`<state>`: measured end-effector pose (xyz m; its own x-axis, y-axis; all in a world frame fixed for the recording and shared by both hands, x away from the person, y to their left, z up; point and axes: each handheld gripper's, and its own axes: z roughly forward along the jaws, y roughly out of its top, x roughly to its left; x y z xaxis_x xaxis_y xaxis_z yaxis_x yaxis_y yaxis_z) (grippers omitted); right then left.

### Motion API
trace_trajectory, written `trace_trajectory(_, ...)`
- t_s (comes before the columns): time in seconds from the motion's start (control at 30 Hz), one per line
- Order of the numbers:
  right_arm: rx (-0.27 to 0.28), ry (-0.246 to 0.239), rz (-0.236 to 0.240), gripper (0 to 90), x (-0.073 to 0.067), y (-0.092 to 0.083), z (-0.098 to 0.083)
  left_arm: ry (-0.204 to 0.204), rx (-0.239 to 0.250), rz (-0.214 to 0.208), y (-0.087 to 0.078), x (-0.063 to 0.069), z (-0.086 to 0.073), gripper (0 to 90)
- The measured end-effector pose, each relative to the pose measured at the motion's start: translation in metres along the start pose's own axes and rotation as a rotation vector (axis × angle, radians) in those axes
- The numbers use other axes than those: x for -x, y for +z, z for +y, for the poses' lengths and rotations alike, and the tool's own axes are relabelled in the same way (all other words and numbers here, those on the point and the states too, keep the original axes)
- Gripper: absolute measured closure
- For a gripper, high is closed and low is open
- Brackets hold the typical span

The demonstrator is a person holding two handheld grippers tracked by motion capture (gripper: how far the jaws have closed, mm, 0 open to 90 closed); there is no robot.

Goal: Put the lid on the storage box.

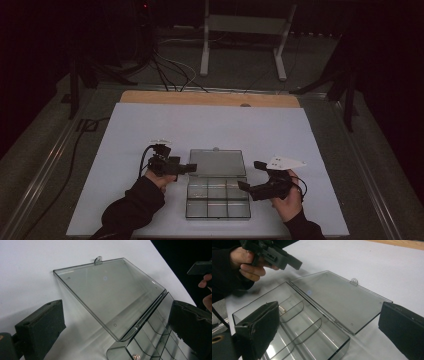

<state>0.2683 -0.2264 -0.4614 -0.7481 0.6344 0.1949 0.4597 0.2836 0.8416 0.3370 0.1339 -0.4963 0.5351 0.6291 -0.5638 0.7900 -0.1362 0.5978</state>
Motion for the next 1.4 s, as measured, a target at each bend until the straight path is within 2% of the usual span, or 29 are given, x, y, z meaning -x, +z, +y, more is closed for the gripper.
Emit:
trace_trajectory(0.23,-0.003,0.0,0.001,4.0,0.0,0.0,0.0,-0.051,-0.035,-0.021,0.005,-0.005,-0.002,5.6)
trace_trajectory(0.33,-0.005,0.001,0.003,4.0,0.0,0.001,0.0,-0.069,-0.037,-0.048,0.007,-0.007,-0.003,7.2)
trace_trajectory(0.5,-0.007,0.0,0.003,4.0,0.0,0.002,-0.001,-0.07,-0.031,-0.058,0.01,-0.007,-0.005,15.5)
trace_trajectory(0.67,-0.008,0.004,0.005,4.0,0.0,0.002,-0.001,-0.072,-0.052,-0.062,0.014,-0.008,-0.006,17.2)
trace_trajectory(0.9,-0.004,0.007,0.013,3.9,0.0,0.002,-0.001,-0.072,-0.055,-0.06,0.016,-0.01,-0.007,26.1)
trace_trajectory(1.13,-0.005,0.007,0.009,4.0,0.001,0.002,-0.001,-0.078,-0.046,-0.074,0.017,-0.014,-0.009,38.1)
trace_trajectory(1.4,-0.005,0.005,0.007,4.0,0.001,0.002,-0.001,-0.086,-0.064,-0.082,0.022,-0.016,-0.011,45.0)
